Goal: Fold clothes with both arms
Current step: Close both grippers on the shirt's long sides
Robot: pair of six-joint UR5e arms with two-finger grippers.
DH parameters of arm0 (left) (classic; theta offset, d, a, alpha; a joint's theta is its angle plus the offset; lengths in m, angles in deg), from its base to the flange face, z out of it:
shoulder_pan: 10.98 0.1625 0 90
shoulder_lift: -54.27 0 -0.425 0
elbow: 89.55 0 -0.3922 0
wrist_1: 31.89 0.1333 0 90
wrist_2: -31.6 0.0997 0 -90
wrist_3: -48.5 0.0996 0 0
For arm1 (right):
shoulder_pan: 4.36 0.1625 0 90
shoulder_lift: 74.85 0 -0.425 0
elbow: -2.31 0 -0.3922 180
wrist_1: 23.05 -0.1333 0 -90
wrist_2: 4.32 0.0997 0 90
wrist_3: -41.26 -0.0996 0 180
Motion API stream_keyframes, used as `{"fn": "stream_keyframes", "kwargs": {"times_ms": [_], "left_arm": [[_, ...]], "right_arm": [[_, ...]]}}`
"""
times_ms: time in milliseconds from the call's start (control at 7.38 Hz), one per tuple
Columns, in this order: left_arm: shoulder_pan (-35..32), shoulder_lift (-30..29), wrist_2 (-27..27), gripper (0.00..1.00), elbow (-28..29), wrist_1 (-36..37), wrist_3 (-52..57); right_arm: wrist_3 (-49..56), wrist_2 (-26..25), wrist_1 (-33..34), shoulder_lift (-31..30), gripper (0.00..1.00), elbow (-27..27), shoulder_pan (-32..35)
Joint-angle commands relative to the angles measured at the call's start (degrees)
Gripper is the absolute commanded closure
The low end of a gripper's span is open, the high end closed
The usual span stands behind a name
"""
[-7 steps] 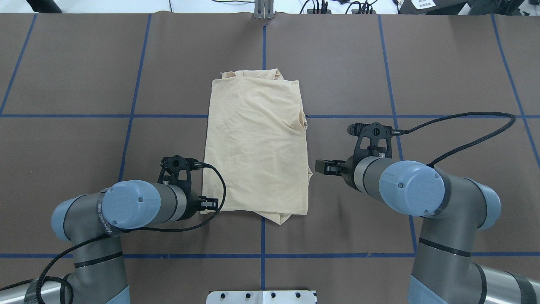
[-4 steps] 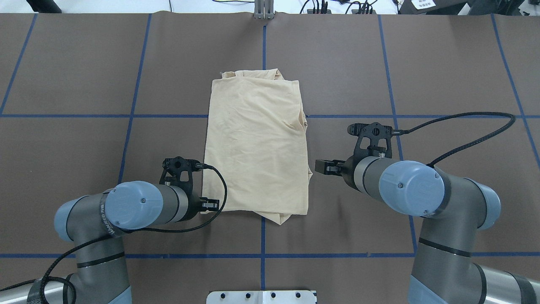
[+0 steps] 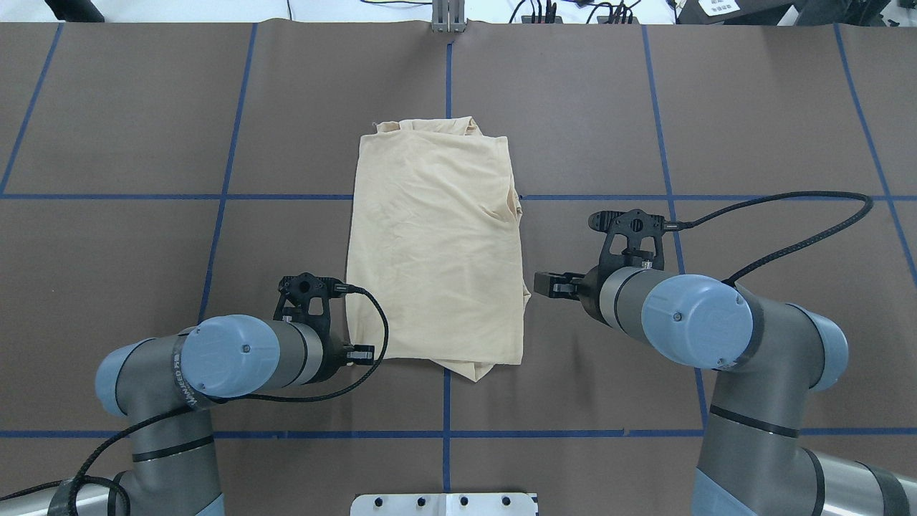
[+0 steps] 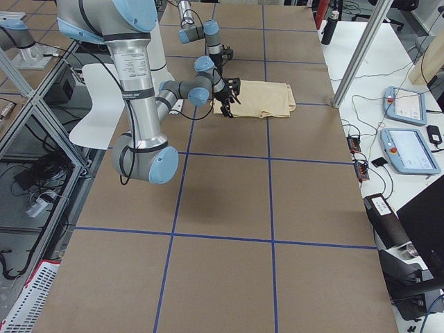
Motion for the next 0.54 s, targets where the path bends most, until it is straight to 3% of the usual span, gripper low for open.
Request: {"fn": "stream_keyframes", "kwargs": {"times_ms": [0, 271, 407], "left_arm": [[0.2, 0.0, 0.0, 1.00, -0.9, 0.3, -0.3], [0.2, -0.1, 0.1, 1.00, -0.9, 0.3, -0.3], [0.2, 0.0, 0.1, 1.00, -0.9, 0.3, -0.3]], "right_arm": [[-0.2, 0.0, 0.0, 0.5, 0.00, -1.0, -0.8], [-8.5, -1.9, 0.1, 6.5, 0.01, -6.9, -1.9], [-10.2, -5.6, 0.0, 8.8, 0.06, -9.8, -3.3]]}}
